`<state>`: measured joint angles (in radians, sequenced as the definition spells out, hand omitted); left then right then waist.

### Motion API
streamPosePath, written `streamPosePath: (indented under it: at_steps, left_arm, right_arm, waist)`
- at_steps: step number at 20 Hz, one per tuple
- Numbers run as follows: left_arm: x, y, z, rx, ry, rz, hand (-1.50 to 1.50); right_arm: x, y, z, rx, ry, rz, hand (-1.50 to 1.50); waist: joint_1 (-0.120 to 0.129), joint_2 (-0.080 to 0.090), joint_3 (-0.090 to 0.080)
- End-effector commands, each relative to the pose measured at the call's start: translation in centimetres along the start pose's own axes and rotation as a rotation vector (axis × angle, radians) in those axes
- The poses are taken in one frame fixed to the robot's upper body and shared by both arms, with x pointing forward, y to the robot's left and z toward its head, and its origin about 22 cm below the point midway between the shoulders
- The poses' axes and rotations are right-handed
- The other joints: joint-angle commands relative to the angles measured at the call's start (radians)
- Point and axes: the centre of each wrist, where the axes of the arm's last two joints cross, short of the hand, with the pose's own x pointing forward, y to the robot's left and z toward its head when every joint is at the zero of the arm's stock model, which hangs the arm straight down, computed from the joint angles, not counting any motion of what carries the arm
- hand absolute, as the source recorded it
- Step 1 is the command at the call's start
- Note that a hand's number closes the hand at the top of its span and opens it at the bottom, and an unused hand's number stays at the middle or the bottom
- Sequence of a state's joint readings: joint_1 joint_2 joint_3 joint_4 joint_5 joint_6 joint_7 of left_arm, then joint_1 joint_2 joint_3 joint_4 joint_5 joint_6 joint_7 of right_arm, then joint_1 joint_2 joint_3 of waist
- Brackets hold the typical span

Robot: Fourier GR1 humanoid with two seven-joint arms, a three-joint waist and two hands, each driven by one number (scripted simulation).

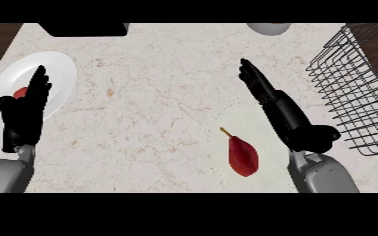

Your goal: Pick the pear from the placemat and place it in the basket

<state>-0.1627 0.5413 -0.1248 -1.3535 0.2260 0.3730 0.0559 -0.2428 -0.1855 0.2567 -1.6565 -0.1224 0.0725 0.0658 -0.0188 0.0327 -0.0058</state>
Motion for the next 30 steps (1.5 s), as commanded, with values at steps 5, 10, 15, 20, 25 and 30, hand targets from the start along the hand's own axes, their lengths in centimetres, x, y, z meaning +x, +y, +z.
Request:
streamPosePath:
  at_steps: [5,10,15,20,25,30]
  left_arm:
    - [1.6,-3.2,-0.2,-0.196,-0.027,-0.021,0.00]
    - [0.2,-4.9,0.5,-0.261,0.059,0.012,0.00]
    - [1.4,-5.4,0.2,-0.271,0.077,0.007,0.00]
    - [0.4,-5.1,0.0,-0.254,0.093,-0.002,0.00]
    - [0.7,-6.2,0.5,-0.256,0.076,-0.002,0.00]
    - [2.1,-4.2,-0.7,-0.291,0.071,0.007,0.00]
  right_arm:
    - [-5.5,-1.1,-0.3,0.235,-0.140,-0.446,1.50]
    - [-2.9,2.1,-0.6,0.443,-0.651,-0.629,-1.50]
    - [-4.1,0.5,3.9,0.243,-0.572,-0.296,-1.50]
    - [1.2,-9.1,3.0,0.224,-0.410,0.271,-1.50]
    - [6.1,-13.6,4.0,0.482,-0.232,0.588,-1.50]
    - [8.0,-15.0,4.5,0.737,-0.114,0.611,-1.50]
  waist:
    - [0.050,0.004,0.016]
    - [0.011,-0.021,0.012]
    - [0.006,-0.036,0.006]
    - [0.001,-0.031,0.003]
    - [0.007,-0.034,0.004]
    - [0.020,-0.033,0.006]
